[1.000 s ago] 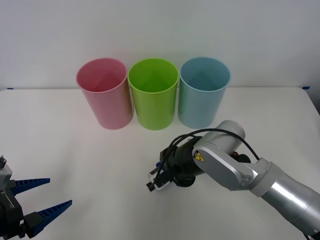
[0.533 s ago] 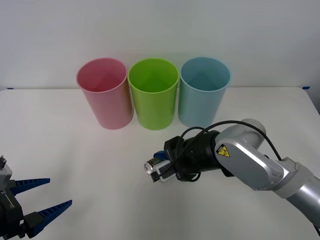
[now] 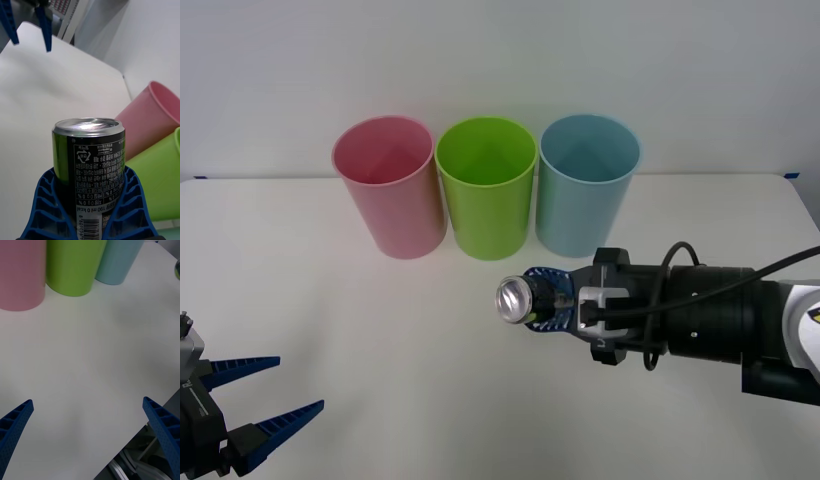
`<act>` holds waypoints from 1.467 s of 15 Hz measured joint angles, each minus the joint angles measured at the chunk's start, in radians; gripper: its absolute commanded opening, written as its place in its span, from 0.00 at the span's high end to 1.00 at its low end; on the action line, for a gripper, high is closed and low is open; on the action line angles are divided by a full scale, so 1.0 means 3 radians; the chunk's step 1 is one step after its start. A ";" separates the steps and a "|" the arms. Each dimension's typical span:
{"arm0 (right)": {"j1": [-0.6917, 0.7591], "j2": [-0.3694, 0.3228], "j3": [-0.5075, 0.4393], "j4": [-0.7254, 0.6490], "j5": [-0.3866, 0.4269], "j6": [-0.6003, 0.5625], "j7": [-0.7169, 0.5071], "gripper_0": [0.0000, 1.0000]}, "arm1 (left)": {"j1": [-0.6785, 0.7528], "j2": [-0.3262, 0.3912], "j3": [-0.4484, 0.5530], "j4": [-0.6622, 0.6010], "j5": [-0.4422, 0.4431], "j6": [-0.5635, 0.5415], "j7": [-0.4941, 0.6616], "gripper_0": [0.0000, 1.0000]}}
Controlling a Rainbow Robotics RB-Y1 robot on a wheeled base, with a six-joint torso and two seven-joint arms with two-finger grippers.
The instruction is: Put cans in the blue bin and PET bottles in the pink bin and trash in the green bin.
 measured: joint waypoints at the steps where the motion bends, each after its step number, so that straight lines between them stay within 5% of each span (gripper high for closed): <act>1: 0.0124 0.0011 -0.0169 -0.0136 -0.0187 -0.0001 -0.0011 1.00 | 0.0000 0.0000 0.0000 0.0000 0.0000 0.0000 0.0000 0.00; 6: 0.0473 0.0309 -0.0882 -0.0471 -0.0788 0.0010 -0.0105 1.00 | 0.0000 0.0000 0.0000 0.0000 0.0000 0.0000 0.0000 0.00; 10: 0.0386 0.0437 -0.1004 -0.0475 -0.0864 0.0549 -0.0446 1.00 | 0.0000 0.0000 0.0000 0.0000 0.0000 0.0000 0.0000 0.00; 16: -0.0166 0.0438 -0.0721 -0.0154 -0.0184 0.1411 -0.1333 1.00 | 0.0000 0.0000 0.0000 0.0000 0.0000 0.0000 0.0000 0.00; 22: -0.0812 0.0494 -0.0625 0.0482 0.0754 0.1495 -0.2139 1.00 | 0.0000 0.0000 0.0000 0.0000 0.0000 0.0000 0.0000 0.00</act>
